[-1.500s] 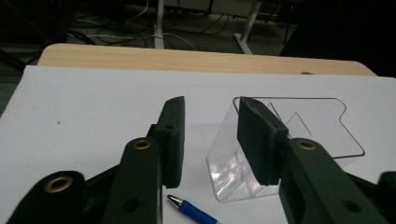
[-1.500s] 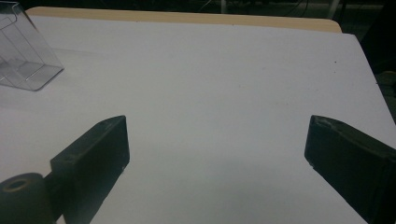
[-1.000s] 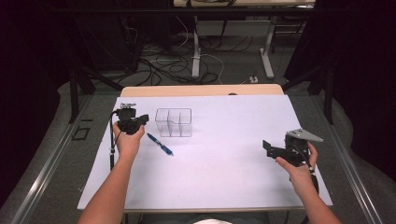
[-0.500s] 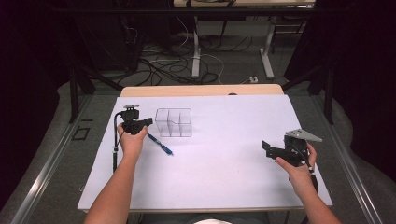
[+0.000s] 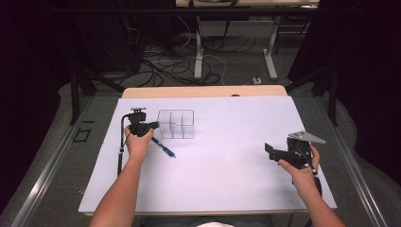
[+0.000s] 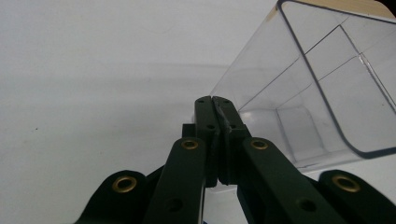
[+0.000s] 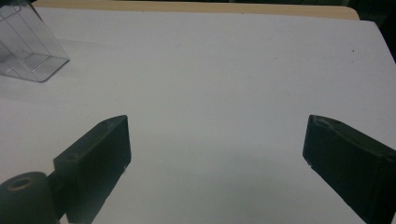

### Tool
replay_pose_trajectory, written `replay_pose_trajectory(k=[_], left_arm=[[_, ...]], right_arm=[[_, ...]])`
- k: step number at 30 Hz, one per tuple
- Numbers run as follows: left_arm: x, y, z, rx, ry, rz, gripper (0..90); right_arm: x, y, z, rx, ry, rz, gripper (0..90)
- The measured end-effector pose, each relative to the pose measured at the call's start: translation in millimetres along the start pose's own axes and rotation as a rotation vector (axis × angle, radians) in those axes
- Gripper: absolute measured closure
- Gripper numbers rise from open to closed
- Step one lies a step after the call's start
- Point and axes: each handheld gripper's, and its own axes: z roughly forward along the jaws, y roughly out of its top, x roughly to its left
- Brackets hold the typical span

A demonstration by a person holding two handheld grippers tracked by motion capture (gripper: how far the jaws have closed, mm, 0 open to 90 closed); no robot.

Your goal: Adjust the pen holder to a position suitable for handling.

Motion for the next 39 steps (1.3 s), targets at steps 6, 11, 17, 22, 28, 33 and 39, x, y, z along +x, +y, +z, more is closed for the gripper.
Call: replay_pose_trajectory(k=[6, 11, 17, 22, 28, 33, 39], left_arm=[[1.6, 0.0, 1.5, -0.004, -0.014, 0.031, 90.0], [0.4, 0.4, 1.3, -0.009, -0.004, 0.085, 90.0], [-2.4, 0.3, 1.9, -0.003, -0.008, 0.114, 90.0], [-5.9, -0.5, 4.8, -0.007, -0.031, 0.116, 90.0], [-12.9, -1.7, 8.6, -0.009, -0.045, 0.111, 90.0], [-21.9, -2.6, 12.0, 0.002, -0.056, 0.120, 90.0], [-34.3, -2.0, 15.2, 0.011, -0.059, 0.122, 90.0]], right_arm=[[1.4, -0.3, 0.3, 0.006, 0.002, 0.006, 7.5], [0.7, -0.7, 1.0, 0.012, 0.005, 0.003, 7.8], [1.9, -1.0, 2.0, 0.008, 0.009, 0.007, 7.8], [1.6, -1.0, 2.6, 0.011, 0.008, 0.000, 8.1], [1.4, -1.3, 3.2, 0.011, 0.008, 0.003, 8.1], [1.7, -1.0, 3.4, 0.011, 0.012, 0.000, 8.1], [2.4, -1.1, 3.4, 0.013, 0.012, 0.003, 8.1]])
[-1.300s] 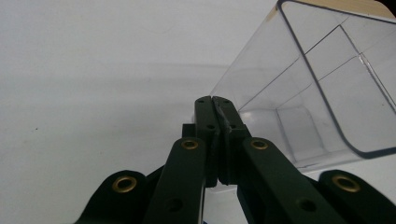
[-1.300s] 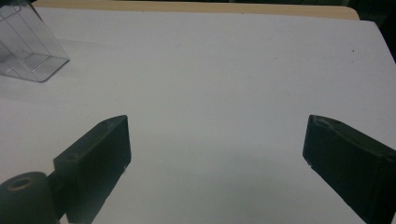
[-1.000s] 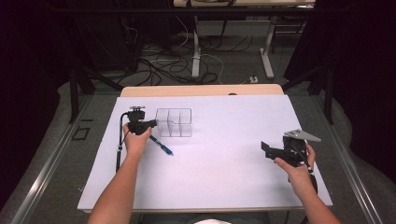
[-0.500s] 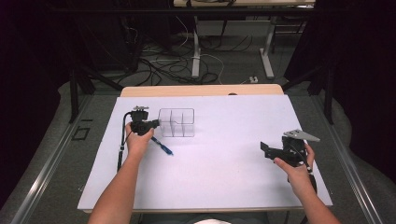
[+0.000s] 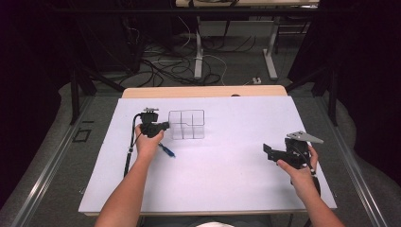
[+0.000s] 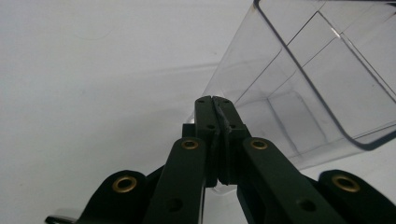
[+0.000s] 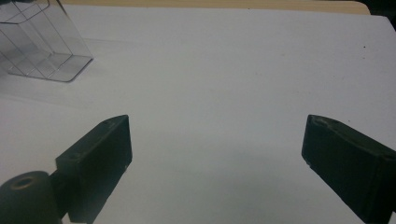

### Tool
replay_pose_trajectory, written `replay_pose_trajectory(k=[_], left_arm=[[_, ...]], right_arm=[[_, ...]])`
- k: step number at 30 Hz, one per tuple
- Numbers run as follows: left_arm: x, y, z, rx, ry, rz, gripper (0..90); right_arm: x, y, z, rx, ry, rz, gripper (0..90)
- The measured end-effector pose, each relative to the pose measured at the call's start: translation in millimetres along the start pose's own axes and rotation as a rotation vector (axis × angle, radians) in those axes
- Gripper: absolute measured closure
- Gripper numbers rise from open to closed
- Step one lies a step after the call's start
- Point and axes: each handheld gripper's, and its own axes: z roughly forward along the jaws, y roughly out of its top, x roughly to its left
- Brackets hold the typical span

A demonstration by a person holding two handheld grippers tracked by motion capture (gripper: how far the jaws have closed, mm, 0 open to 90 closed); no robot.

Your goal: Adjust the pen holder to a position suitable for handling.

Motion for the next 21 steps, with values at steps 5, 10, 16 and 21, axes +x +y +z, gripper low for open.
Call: replay_pose_trajectory(k=[5, 10, 16, 21], left_arm=[[-10.4, 2.0, 4.4, 0.004, -0.007, -0.001, 90.0], [-20.1, 2.1, 10.5, -0.010, -0.010, -0.008, 90.0], [-31.0, 2.4, 16.5, -0.005, -0.028, -0.012, 90.0], [-40.3, 2.8, 21.4, -0.004, -0.033, -0.002, 90.0]], right_arm=[[0.2, -0.1, 0.3, -0.001, 0.003, 0.000, 8.1], [0.5, -0.7, 1.0, 0.003, 0.002, 0.002, 8.2], [1.2, -1.0, 1.4, 0.005, 0.006, -0.003, 8.2], [1.2, -1.1, 1.4, 0.000, 0.002, -0.004, 8.1]])
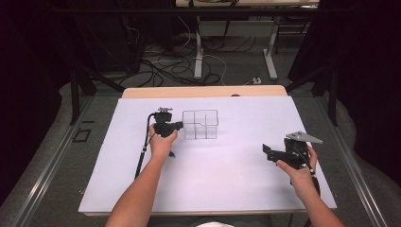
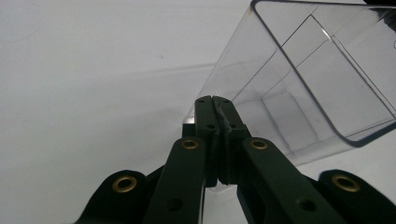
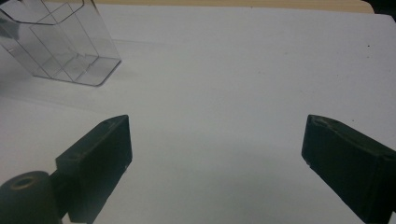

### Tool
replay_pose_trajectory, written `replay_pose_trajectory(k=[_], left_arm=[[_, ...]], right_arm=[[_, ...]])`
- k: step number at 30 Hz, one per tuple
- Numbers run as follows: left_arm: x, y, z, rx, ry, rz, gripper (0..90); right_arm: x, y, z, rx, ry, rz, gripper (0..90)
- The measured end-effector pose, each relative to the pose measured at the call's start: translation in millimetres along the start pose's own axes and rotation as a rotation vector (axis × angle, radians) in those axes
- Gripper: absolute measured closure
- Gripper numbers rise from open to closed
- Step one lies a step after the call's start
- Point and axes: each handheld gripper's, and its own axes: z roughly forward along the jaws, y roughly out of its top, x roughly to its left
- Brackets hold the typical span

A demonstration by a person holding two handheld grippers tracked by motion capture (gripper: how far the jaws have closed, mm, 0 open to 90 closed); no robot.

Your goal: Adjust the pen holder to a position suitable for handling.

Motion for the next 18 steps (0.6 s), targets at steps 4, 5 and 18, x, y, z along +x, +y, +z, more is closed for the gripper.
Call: replay_pose_trajectory(k=[4, 5, 18], left_arm=[[-5.8, 0.9, 3.8, 0.005, -0.014, 0.008, 90.0], [-7.0, 0.8, 4.5, 0.003, -0.012, 0.003, 90.0], [-13.3, 0.4, 9.5, 0.000, -0.029, 0.010, 90.0]], right_arm=[[1.4, -0.3, -0.3, 0.010, 0.004, 0.008, 8.2], [1.4, -0.3, -0.3, 0.010, 0.004, 0.008, 8.2], [1.0, -0.9, 0.6, 0.008, 0.010, 0.002, 8.2]])
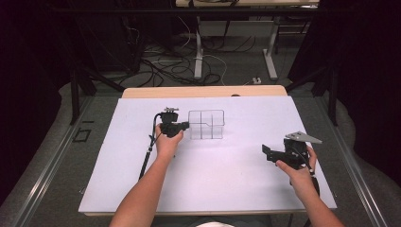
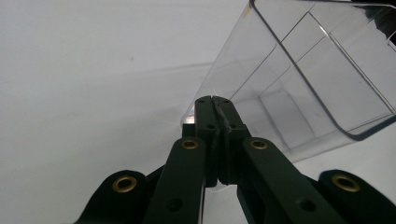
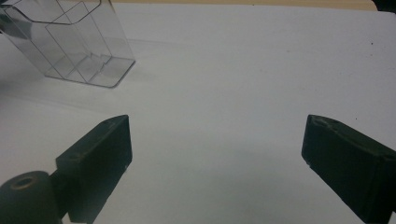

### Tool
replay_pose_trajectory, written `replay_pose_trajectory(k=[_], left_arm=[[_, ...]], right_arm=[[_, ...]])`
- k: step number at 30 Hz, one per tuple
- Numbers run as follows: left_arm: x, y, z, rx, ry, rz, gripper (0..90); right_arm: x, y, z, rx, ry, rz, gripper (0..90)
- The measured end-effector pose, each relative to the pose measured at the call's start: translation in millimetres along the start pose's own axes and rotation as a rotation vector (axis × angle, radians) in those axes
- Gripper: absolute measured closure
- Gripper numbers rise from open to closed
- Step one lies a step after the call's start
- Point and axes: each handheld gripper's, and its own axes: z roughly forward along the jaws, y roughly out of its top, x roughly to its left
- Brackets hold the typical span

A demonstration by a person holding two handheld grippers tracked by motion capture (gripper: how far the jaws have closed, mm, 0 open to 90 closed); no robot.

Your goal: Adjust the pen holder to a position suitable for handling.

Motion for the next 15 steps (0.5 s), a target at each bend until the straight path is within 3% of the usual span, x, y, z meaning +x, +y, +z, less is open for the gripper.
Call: replay_pose_trajectory(k=[5, 15], left_arm=[[0.1, 0.8, -0.9, 0.000, -0.006, 0.001, 90.0], [5.6, 5.4, -18.0, -0.024, 0.029, -0.019, 86.7]], right_arm=[[0.1, -0.2, 0.0, 0.001, -0.001, -0.002, 8.2], [-0.4, -0.1, -0.2, -0.001, -0.004, 0.003, 8.4]])
